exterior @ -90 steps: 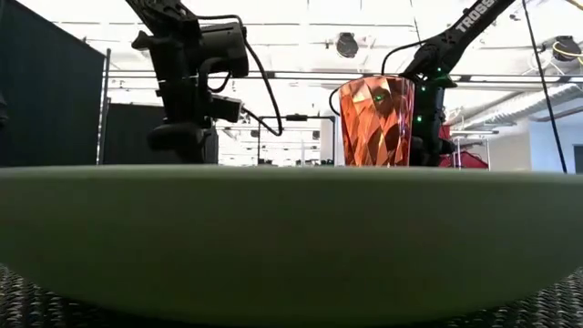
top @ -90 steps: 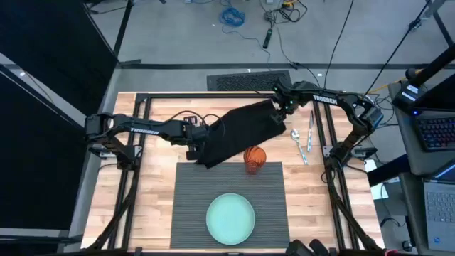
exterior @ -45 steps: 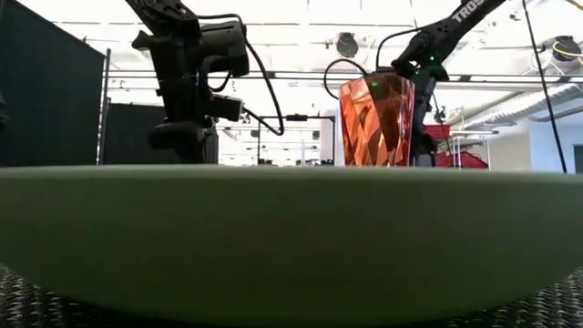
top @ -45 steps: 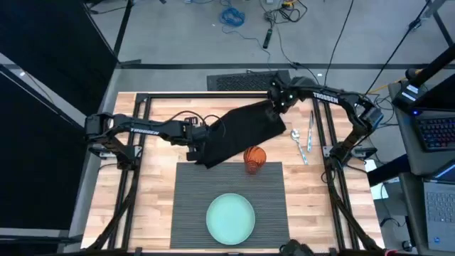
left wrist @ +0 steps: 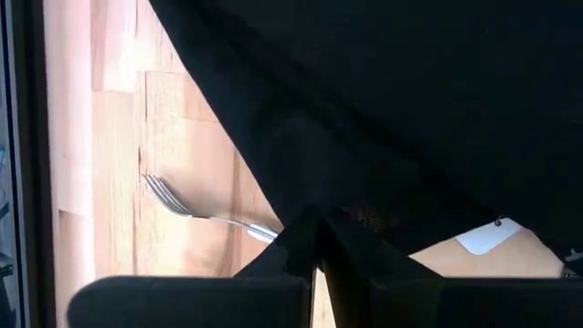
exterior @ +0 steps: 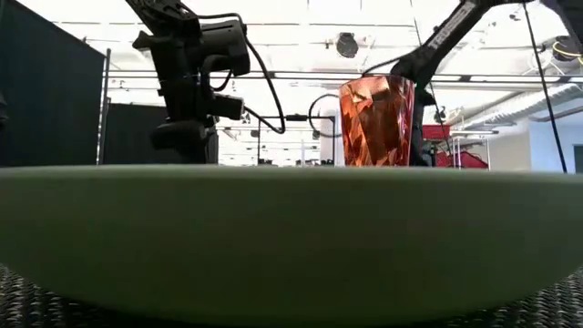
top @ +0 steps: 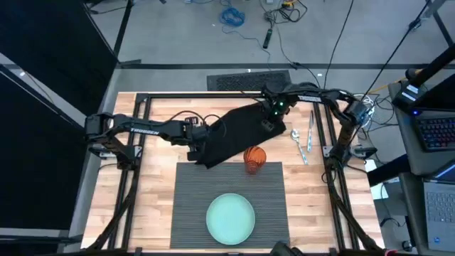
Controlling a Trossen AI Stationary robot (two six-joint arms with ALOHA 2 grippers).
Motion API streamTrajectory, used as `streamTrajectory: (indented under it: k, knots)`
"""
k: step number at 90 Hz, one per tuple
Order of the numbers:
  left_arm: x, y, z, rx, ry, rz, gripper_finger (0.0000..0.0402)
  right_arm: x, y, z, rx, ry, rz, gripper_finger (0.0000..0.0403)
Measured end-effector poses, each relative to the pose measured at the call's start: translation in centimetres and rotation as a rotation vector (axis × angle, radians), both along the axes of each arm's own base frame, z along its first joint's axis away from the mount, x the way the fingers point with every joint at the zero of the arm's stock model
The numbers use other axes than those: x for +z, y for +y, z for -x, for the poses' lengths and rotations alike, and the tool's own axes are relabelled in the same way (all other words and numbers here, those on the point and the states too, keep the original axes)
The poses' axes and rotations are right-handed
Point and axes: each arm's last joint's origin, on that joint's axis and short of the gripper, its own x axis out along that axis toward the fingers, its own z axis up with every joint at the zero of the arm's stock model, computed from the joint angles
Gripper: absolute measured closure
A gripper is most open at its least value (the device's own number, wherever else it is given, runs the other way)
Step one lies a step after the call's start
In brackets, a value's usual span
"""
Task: Set table place
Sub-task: Fold the black napkin
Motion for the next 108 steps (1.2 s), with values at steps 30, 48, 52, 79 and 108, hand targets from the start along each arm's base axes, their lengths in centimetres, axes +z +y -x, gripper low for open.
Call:
streamTrajectory:
  k: [30,48,52,79,108]
  knots:
    - [-0.1,0.1,0.6,0.037,0.061,-0.035,0.0401,-1.5,-0.1,-0.2,0.004,0.039,-0.039,0.0227]
    - [0.0,1.4,1.0,0.173,0.048,-0.094,0.0401,-1.4,0.0,0.0,0.004,0.054,-0.05,0.0227]
    - [0.0,1.8,1.1,0.21,0.038,-0.089,0.0401,-1.4,0.0,0.0,0.005,0.057,-0.052,0.0227]
    - [0.0,3.1,1.5,0.306,0.017,-0.074,0.0401,-1.5,0.2,0.2,0.014,0.078,-0.065,0.0227]
    - [1.0,4.0,2.2,0.397,-0.044,-0.07,0.0402,-1.5,0.3,0.4,0.025,0.09,-0.073,0.0227]
